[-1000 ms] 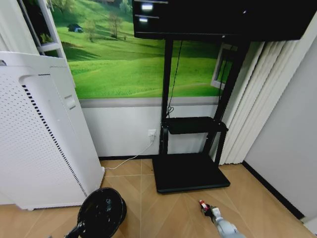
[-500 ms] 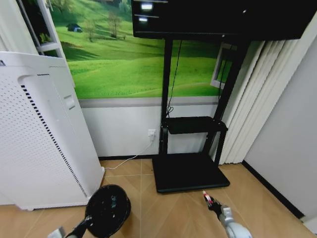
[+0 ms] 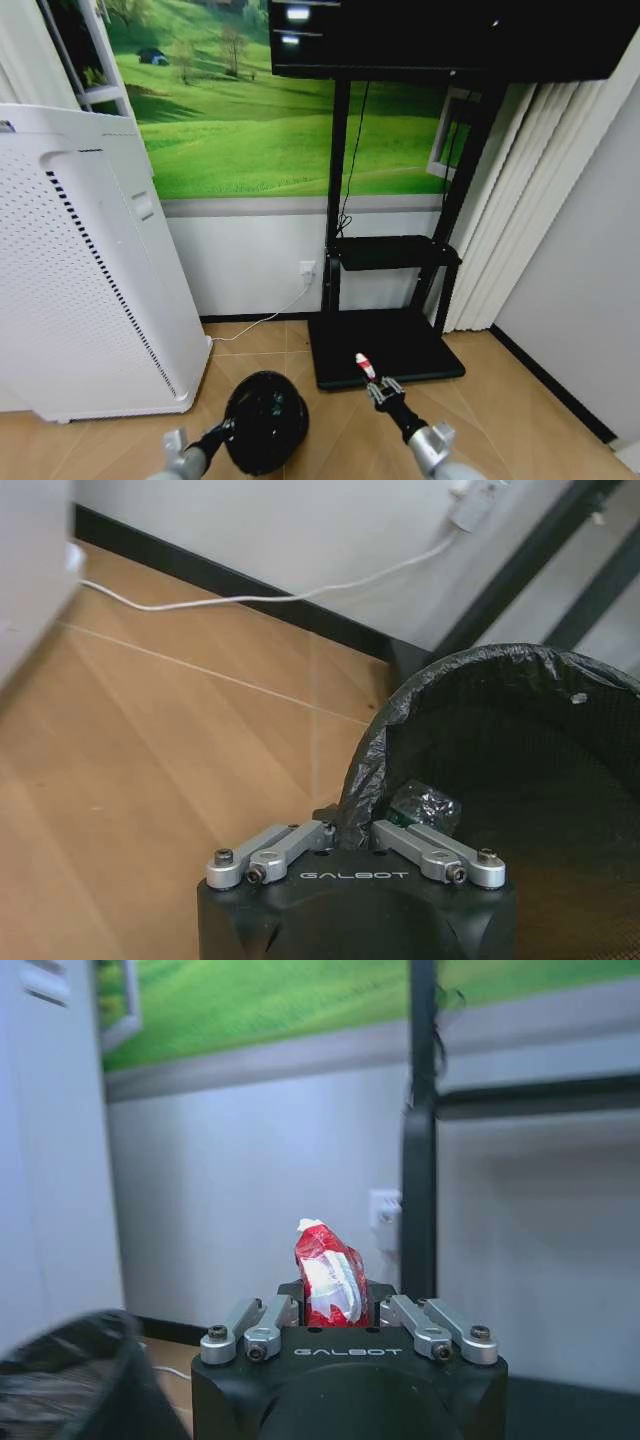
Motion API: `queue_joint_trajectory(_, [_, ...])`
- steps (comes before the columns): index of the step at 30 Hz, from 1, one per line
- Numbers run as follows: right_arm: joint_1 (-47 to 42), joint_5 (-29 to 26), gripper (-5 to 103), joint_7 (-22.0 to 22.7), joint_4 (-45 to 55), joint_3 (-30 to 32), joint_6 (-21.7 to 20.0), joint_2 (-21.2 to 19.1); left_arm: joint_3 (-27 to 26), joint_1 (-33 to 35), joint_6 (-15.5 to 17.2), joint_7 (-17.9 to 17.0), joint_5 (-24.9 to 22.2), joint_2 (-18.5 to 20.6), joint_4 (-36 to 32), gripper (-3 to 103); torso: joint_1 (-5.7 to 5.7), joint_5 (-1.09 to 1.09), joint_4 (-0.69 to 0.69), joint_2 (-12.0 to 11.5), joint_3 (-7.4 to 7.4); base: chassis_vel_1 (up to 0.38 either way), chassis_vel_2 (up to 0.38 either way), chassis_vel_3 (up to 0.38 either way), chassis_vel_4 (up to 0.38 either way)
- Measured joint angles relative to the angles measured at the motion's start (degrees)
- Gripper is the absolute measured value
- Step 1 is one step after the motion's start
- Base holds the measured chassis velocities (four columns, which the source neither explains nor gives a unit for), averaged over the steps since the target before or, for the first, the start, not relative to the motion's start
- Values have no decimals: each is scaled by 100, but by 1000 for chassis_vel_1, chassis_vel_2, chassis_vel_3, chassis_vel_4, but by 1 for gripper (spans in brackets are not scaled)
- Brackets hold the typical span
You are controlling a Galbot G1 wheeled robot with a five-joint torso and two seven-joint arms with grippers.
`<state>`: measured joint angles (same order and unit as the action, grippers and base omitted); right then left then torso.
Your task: Pick up the trash bin and place the garbage on the floor into it.
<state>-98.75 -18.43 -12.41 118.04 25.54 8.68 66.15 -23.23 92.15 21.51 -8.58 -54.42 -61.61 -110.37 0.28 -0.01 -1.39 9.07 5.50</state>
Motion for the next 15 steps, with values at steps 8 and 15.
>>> queue_joint_trajectory(8, [-355, 585, 30, -233, 683, -764, 66, -81, 366, -315, -43, 828, 254, -147, 431, 2, 0, 1, 4, 0, 0, 0, 0, 0, 0])
queue_joint_trajectory(15, [-291, 1028, 29, -427, 308, -1321, 308, -40, 623, -377, -138, 1364, 779, -230, 672, 2, 0, 1, 3, 0, 0, 0, 0, 0, 0])
